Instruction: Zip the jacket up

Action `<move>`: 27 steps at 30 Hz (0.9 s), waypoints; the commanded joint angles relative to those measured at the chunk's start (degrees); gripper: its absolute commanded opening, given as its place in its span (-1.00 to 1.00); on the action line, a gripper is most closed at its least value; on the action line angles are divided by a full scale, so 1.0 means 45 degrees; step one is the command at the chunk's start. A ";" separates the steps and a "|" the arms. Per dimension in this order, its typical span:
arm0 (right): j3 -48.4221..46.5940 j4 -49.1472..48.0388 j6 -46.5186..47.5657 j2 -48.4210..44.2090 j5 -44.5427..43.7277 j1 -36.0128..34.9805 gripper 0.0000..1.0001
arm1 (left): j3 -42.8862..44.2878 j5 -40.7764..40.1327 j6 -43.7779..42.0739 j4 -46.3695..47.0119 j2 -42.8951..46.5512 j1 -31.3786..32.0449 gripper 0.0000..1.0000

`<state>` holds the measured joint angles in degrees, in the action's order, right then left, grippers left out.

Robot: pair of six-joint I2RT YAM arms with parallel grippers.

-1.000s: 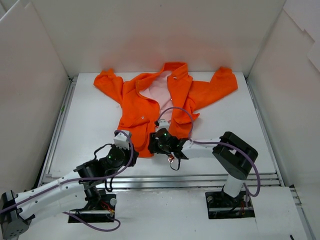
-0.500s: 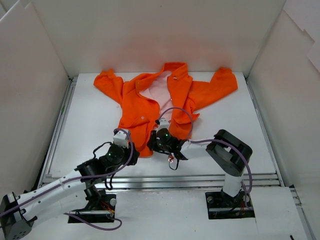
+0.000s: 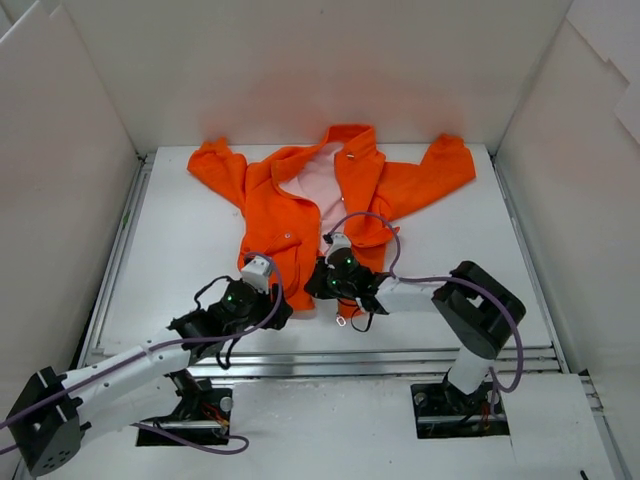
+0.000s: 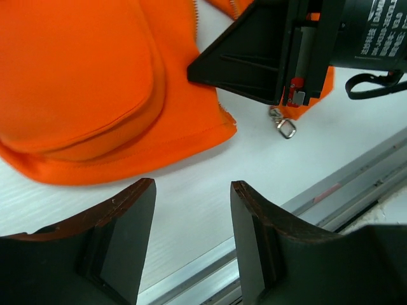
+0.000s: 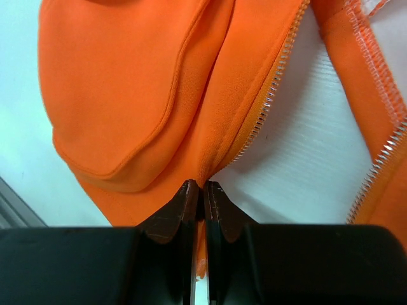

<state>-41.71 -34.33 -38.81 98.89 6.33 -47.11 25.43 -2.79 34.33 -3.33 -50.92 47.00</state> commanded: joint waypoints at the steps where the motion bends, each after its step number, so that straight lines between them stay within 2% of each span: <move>1: -0.0710 0.1258 0.0576 -0.1584 0.0508 0.0079 -1.00 | 0.0812 0.1399 -0.1142 0.2361 -0.0500 -0.0074 0.00; 11: -0.0984 0.1984 0.0948 -0.2054 0.0449 0.0059 -1.00 | 0.2316 0.1851 -0.2061 0.3475 -0.3215 -0.0191 -0.02; 14: -0.0945 0.1944 0.0967 -0.2093 0.0488 0.0059 -1.00 | 0.2454 0.1421 -0.2120 0.3573 -0.3762 -0.0191 -0.05; 18: -0.0886 0.1847 0.0968 -0.2152 0.0644 0.0040 -1.00 | 0.2435 0.1809 -0.2120 0.3963 -0.4387 -0.0307 -0.08; 24: -0.0945 0.1789 0.0909 -0.2307 0.0917 0.0176 -1.00 | 0.2474 0.2045 -0.2120 0.4139 -0.4857 -0.0308 -0.31; 27: -0.0926 0.1652 0.0870 -0.2464 0.1133 0.0216 -1.00 | 0.2513 0.2084 -0.2120 0.4158 -0.5071 -0.0426 -0.31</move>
<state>-44.01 -24.60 -35.09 91.88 9.23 -46.50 33.65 5.80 25.65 10.92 -73.80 45.74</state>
